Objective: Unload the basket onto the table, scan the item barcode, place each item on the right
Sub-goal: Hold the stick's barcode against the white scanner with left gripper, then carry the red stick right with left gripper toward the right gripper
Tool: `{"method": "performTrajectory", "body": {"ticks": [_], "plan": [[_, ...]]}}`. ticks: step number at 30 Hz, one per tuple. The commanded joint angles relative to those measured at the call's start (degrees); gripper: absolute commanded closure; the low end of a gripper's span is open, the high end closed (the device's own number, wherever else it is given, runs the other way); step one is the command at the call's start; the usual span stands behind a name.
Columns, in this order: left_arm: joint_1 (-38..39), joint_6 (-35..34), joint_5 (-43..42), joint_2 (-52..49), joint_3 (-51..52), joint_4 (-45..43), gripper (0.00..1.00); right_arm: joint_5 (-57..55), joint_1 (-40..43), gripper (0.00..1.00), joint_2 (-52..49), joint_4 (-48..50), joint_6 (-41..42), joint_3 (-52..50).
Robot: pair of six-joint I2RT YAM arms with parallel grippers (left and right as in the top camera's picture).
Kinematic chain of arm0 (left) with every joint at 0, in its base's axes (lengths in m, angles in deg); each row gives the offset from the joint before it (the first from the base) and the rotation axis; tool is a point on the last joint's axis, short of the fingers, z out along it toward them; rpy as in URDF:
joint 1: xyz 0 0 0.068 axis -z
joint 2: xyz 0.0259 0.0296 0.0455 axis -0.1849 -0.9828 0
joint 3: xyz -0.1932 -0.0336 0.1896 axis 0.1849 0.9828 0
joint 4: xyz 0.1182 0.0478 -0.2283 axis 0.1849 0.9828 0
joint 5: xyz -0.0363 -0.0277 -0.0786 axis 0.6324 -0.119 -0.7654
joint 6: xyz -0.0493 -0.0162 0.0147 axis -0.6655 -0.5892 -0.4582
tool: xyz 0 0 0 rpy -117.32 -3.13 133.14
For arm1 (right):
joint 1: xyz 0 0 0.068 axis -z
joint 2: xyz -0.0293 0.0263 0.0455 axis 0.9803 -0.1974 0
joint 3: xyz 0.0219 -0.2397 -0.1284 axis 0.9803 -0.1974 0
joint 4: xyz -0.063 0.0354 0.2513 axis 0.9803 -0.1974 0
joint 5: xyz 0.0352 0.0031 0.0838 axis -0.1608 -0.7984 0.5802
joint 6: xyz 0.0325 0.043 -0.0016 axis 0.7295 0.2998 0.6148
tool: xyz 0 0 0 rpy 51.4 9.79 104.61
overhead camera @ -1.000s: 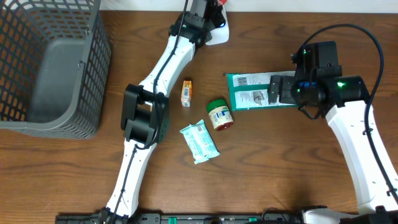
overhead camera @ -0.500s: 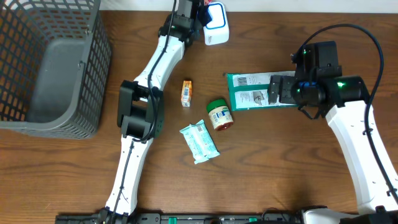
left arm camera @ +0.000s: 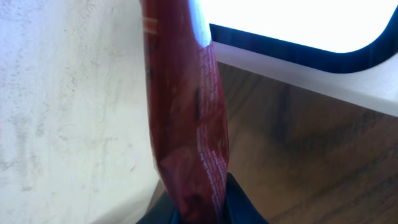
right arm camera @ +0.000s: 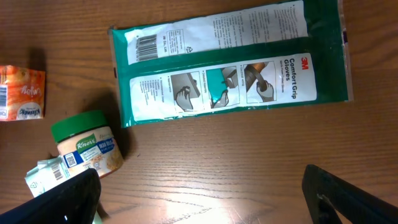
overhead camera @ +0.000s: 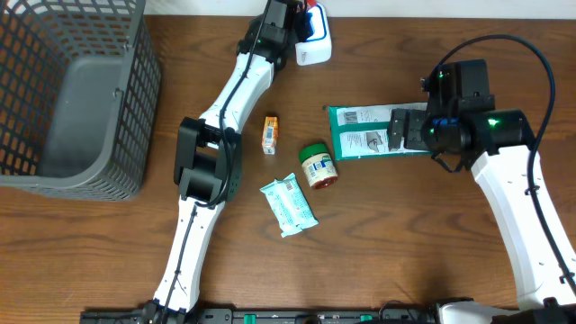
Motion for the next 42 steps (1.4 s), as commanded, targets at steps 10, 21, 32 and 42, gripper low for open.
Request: {"method": "performTrajectory", "body": {"ticks": [10,21,32,42], "plan": [[0.1,1.4,1.3,-0.6,-1.2,1.2,0.93,-0.9,0.3,0.01,0.0,-0.1,-0.5,-0.3],[2.2,-6.0,0.8,4.4,-1.2,1.2,0.93,-0.9,0.3,0.01,0.0,-0.1,-0.5,-0.3],[5.0,-38.6,-37.6,21.8,-1.2,28.2,0.93,-0.9,0.3,0.01,0.0,-0.1,-0.5,-0.3],[9.5,-48.0,-51.2,23.3,0.5,45.2,0.93,0.2,0.3,0.01,0.0,0.4,0.6,-0.3]]}}
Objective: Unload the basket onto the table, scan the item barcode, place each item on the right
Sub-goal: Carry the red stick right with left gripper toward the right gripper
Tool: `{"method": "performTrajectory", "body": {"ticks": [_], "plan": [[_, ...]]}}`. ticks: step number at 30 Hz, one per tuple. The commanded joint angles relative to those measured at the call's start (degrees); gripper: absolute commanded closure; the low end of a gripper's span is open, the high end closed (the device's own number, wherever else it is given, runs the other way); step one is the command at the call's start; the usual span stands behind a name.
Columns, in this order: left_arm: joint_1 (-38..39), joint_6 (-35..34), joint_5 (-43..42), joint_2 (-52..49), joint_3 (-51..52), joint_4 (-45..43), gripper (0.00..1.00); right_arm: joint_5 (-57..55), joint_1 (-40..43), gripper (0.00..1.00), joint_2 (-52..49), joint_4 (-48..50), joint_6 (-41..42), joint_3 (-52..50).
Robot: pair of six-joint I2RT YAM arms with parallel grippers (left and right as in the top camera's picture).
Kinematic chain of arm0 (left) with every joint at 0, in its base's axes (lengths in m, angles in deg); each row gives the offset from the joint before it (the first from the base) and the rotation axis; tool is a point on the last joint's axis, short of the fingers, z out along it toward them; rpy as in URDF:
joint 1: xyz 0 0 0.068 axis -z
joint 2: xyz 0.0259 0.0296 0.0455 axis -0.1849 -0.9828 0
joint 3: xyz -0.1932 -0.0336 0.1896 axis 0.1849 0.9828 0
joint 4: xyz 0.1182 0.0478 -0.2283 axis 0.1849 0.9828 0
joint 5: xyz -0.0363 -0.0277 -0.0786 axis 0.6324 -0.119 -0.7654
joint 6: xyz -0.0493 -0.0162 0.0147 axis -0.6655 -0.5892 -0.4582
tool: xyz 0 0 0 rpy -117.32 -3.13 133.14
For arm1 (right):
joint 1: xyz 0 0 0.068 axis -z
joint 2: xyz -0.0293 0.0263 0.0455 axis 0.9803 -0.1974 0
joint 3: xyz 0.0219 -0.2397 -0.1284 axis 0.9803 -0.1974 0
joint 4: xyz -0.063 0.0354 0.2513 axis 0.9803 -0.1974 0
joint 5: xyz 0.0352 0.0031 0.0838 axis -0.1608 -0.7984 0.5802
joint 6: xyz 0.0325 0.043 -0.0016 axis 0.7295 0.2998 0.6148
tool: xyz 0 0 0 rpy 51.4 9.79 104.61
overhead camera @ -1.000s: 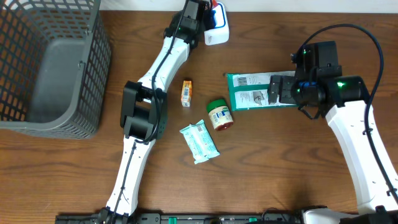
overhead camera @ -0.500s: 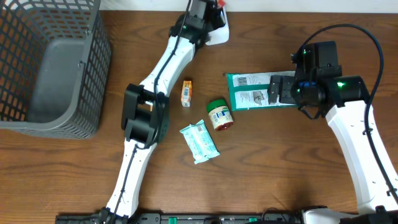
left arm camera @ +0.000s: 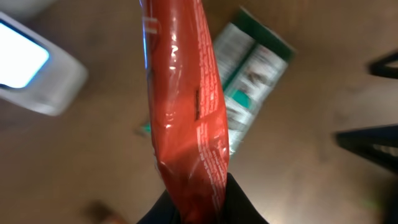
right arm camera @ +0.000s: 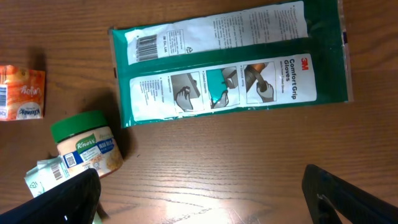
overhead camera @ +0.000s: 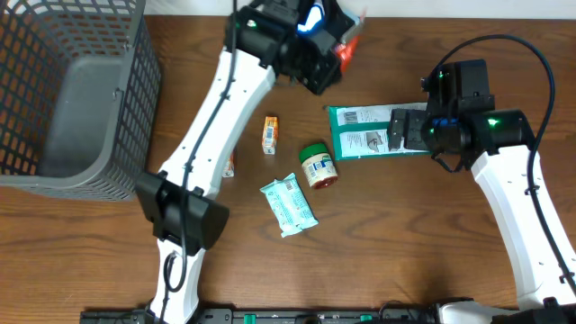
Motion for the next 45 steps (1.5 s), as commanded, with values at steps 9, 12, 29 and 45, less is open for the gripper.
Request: {"method": "performTrajectory", "body": {"ticks": [9,12,29,45], "plan": [[7.9,-17.2,-7.1,-4.6,3.7,-5.3,0.93,5.0,6.8,0.01,3.0,-11.7,-4.3,10.4],[9.9,-17.3,-13.0,-5.5,3.7,-7.7,0.93,7.9,11.6,0.01,4.8,-15.1,-3.7,14.7],[7.2,-15.9,-56.8,-5.4,3.6,-9.4,0.93,31.9,22.1,0.38,8.3,-16.6,-6.2,13.2],[5.2,-14.8,-54.0,-5.4,3.7,-9.4,0.93,49.6,21.9,0.37,8.0,-3.4,-9.0,6.1]]}}
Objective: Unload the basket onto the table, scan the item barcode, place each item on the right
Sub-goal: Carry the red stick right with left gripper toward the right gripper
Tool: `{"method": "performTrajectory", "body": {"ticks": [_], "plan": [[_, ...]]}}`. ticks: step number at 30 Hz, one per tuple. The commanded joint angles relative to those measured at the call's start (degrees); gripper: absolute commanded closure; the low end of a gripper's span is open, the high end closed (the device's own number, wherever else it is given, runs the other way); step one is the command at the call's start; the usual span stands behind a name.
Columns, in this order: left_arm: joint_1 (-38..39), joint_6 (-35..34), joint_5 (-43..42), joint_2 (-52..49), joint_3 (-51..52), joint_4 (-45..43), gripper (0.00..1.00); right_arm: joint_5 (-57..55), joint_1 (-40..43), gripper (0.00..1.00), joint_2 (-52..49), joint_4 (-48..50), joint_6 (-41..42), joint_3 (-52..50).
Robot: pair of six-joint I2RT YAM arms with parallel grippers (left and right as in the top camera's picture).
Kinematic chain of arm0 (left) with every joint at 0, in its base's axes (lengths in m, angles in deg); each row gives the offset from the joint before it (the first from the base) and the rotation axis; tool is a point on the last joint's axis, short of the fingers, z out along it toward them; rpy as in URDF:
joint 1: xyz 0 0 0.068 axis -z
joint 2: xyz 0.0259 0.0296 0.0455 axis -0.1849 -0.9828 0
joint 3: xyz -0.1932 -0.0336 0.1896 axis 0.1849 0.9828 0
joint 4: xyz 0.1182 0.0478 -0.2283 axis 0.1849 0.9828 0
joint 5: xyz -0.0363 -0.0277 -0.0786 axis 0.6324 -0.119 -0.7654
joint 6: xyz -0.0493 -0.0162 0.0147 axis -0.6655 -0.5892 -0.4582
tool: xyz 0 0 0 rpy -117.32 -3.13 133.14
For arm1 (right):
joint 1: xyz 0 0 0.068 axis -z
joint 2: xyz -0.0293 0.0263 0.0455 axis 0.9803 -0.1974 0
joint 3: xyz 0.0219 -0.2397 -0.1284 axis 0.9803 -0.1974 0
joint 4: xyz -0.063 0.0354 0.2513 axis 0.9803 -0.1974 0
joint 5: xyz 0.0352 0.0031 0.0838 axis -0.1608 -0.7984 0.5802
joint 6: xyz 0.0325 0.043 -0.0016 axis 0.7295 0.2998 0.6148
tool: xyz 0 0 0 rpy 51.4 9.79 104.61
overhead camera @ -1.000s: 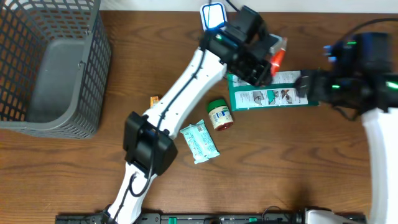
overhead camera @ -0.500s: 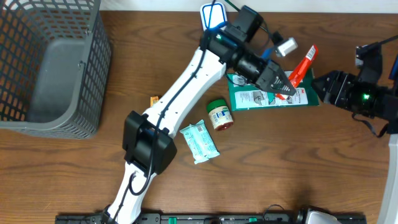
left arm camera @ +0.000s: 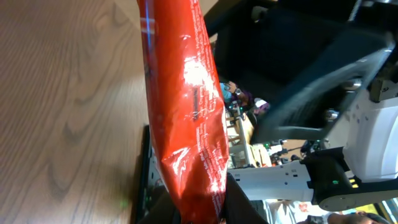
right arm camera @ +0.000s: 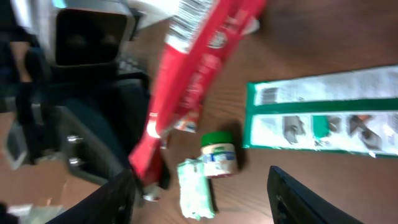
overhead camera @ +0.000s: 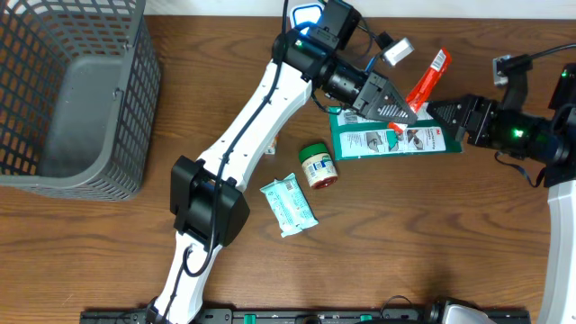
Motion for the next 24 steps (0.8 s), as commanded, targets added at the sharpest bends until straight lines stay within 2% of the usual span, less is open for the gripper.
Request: {"method": "performTrajectory", "body": {"ticks": [1,6,10,13,20,24], "plan": [[-0.2,1.3,0.3,-0.4,0.2,-0.1,0.93,6.1,0.4,0.37,-0.1,0.4,-1.4,-0.3],[-0.2,1.9,0.3,-0.4,0.2,-0.1,0.93,6.3,0.4,0.38,-0.1,1.0,-1.4,-0.3],[0.0,2.1,0.3,-0.4,0.2,-0.1,0.93,6.3,0.1,0.47,-0.1,1.9,-1.4,-0.3],[0.1,2.1,0.3,-0.4,0.2,-0.1,0.93,6.2,-0.9,0.48,-0.1,3.1,-1.4,-0.7],[0.1,2.1,0.3,-0.4,0.2,-0.1,0.93,6.3,-1.9,0.49,-0.1,11.0,2.9,-5.0],[0.1,2.1,0.3,-0.4,0.2,-0.1,0.93,6.3,-1.9,0.54,-0.1,17.2,6.1,-8.3]]}}
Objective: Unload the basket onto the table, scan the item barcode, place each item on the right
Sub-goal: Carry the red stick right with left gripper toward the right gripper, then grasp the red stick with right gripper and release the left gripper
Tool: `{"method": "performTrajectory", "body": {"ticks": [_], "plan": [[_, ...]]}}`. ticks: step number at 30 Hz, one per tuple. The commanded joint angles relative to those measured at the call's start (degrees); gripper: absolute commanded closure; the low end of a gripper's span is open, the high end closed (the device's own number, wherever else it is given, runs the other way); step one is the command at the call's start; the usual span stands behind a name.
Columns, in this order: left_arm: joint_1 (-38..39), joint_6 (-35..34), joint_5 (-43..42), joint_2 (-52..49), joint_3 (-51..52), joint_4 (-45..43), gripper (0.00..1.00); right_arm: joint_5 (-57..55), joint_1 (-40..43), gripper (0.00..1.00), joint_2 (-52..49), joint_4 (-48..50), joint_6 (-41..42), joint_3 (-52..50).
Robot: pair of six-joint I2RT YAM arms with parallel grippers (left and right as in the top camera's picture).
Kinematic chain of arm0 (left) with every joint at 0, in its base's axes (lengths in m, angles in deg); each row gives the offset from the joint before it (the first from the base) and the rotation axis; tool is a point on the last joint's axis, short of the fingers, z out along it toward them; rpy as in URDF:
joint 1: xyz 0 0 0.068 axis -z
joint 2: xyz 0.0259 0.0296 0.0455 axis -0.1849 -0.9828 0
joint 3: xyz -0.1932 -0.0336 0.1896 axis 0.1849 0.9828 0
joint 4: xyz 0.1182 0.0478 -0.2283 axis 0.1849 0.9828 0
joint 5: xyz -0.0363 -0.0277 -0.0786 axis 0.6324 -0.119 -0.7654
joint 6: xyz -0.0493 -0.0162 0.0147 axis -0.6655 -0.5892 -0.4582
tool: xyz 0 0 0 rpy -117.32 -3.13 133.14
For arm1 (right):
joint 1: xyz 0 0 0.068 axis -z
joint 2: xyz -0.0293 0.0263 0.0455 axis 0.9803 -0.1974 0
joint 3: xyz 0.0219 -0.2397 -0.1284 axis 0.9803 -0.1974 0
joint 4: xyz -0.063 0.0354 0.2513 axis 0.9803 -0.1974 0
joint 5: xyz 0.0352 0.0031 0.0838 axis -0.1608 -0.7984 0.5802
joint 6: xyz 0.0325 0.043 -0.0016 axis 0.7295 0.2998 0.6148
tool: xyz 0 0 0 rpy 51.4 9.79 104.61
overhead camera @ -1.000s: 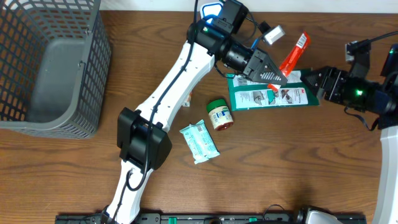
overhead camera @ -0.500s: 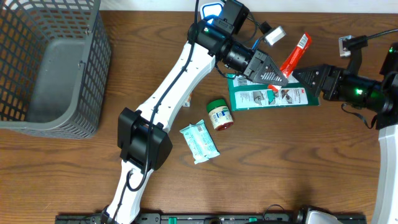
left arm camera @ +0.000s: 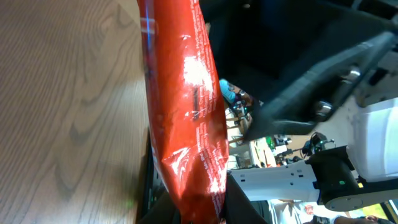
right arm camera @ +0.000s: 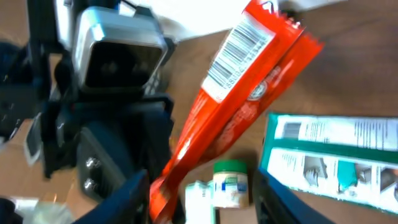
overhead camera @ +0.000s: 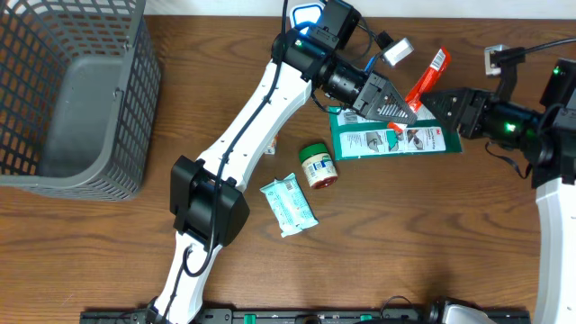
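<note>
A long red packet (overhead camera: 425, 79) hangs tilted in the air over the table's back right, with my left gripper (overhead camera: 401, 110) shut on its lower end. The left wrist view shows the packet (left arm camera: 185, 106) rising from between the fingers of that gripper (left arm camera: 199, 208). My right gripper (overhead camera: 443, 102) is open just right of the packet and points at it. In the right wrist view the packet (right arm camera: 230, 99) shows a white barcode patch (right arm camera: 239, 53) near its top, beyond the open right gripper (right arm camera: 202, 199). The white scanner (overhead camera: 304, 13) is mostly hidden behind the left arm.
A green glove pack (overhead camera: 391, 135) lies under the held packet. Left of it stand a green-lidded jar (overhead camera: 317, 166) and a pale wipes packet (overhead camera: 289, 203). A grey mesh basket (overhead camera: 72, 90) fills the back left corner.
My right gripper has moved a little left and back, closer to the red packet, whose barcode now faces its camera sharply. The left arm and packet have hardly moved.
First my left gripper held the red packet at the scanner by the far edge while the right hovered open over the glove pack. Then the packet was right of the scanner. Later it hung over the glove pack, with the right gripper turned towards it, and now nearer.
</note>
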Motion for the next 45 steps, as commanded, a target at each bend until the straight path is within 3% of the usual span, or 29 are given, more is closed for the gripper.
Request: {"method": "performTrajectory", "body": {"ticks": [1,4,7,9,11,14,25,35,37,41,42,43,45], "plan": [[0.1,1.4,-0.6,-0.4,0.2,-0.1,0.93,0.9,-0.5,0.57,-0.1,2.4,3.4,-2.0],[0.1,1.4,-0.5,-0.4,0.2,-0.1,0.93,0.9,-0.5,0.68,-0.1,3.3,3.5,-2.2],[0.1,1.7,-0.5,-0.4,0.2,-0.2,0.93,0.9,-0.5,0.71,-0.1,3.7,3.5,-2.2],[0.1,2.3,-0.5,-0.4,0.2,-0.1,0.93,0.9,-0.5,0.65,-0.1,3.7,3.4,-2.2],[0.1,2.3,-0.5,-0.4,0.2,-0.1,0.93,0.9,-0.5,0.5,-0.1,3.7,3.5,-2.2],[0.1,2.3,-0.5,-0.4,0.2,-0.2,0.93,0.9,-1.3,0.44,-0.1,3.7,3.9,-2.2],[0.1,2.3,-0.5,-0.4,0.2,-0.2,0.93,-1.4,-4.3,0.45,-0.1,5.2,4.7,-2.3],[0.1,3.8,-0.6,-0.4,0.2,-0.1,0.93,-1.7,-4.6,0.64,-0.1,12.5,6.9,-6.2],[0.1,4.1,-0.5,-0.4,0.2,-0.2,0.93,-1.6,-4.6,0.71,-0.1,13.8,7.3,-6.8],[0.1,5.2,-0.5,-0.4,0.2,-0.1,0.92,-1.4,-4.6,0.98,-0.1,15.0,7.3,-7.0],[0.1,5.4,-0.2,-0.4,0.2,-0.2,0.93,-1.0,-4.6,0.99,-0.1,15.5,7.3,-7.0],[0.1,5.5,0.5,-0.4,0.2,-0.2,0.9,-0.7,-4.6,0.99,-0.1,15.8,7.3,-7.0],[0.0,5.5,4.3,-0.4,0.2,-0.1,0.62,-0.6,-4.6,0.99,0.0,15.9,7.3,-7.0]]}}
